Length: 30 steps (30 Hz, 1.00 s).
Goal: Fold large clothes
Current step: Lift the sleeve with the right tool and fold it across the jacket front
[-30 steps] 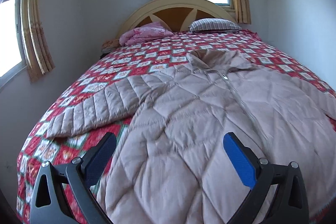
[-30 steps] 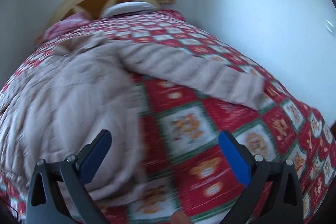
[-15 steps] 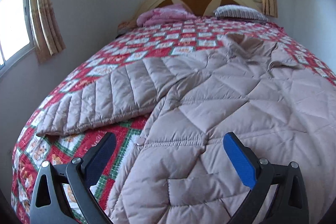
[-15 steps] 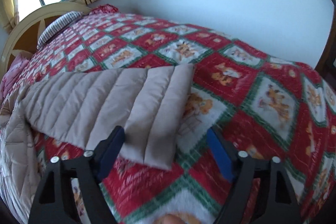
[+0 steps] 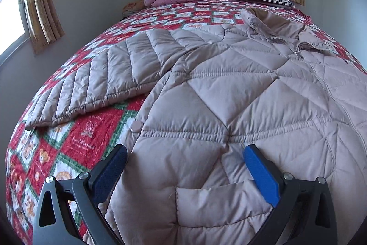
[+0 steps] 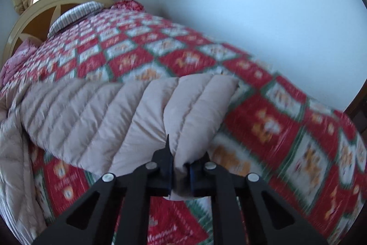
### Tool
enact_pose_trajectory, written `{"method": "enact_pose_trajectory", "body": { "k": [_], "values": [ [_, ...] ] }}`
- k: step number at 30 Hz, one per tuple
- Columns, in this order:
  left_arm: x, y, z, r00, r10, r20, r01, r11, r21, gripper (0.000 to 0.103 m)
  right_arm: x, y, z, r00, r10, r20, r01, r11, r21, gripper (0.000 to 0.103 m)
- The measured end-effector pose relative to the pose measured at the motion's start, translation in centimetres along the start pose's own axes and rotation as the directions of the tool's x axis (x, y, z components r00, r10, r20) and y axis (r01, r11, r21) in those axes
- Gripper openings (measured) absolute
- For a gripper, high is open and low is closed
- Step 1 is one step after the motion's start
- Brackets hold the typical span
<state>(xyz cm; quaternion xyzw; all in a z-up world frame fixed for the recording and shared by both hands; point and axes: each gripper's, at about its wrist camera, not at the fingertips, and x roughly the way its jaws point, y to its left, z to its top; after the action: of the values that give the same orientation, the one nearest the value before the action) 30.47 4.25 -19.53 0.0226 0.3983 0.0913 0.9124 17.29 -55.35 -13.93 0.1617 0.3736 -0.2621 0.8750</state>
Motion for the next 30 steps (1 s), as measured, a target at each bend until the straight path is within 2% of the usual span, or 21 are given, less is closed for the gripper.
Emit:
{"method": "enact_pose_trajectory", "body": {
  "k": [6,9,13,21,26,30],
  "values": [
    [-0.1,0.1,-0.5,1.000,0.000,-0.009,0.000,1.000,-0.005,0.102,-3.4,2.2,5.2,0.992,-0.045,0.121,0.051,0.998,-0.048,0.011],
    [-0.2,0.2,-0.8,1.000,-0.006,-0.009,0.005,1.000,-0.018,0.102,-5.9,4.6,7.7,0.977,-0.057,0.205,0.078,0.992,-0.099,0.010],
    [-0.5,0.6,-1.1,1.000,-0.021,0.002,0.021,0.999,-0.038,0.102,-8.6,8.1,9.9,0.956,-0.030,0.291,0.078,0.985,-0.156,0.010],
    [-0.3,1.1,-1.1,0.998,-0.055,-0.003,0.055,0.996,-0.069,0.102,-12.7,16.3,9.8,0.909,0.085,0.409,0.063,0.940,-0.335,0.010],
    [-0.2,1.4,-1.1,0.997,-0.077,-0.005,0.076,0.994,-0.085,0.102,-15.4,22.2,8.1,0.867,0.193,0.459,0.051,0.883,-0.467,0.010],
    [-0.2,1.6,-1.2,0.996,-0.084,-0.002,0.084,0.992,-0.092,0.102,-17.1,27.2,6.6,0.832,0.290,0.472,0.040,0.819,-0.573,0.010]
  ]
}}
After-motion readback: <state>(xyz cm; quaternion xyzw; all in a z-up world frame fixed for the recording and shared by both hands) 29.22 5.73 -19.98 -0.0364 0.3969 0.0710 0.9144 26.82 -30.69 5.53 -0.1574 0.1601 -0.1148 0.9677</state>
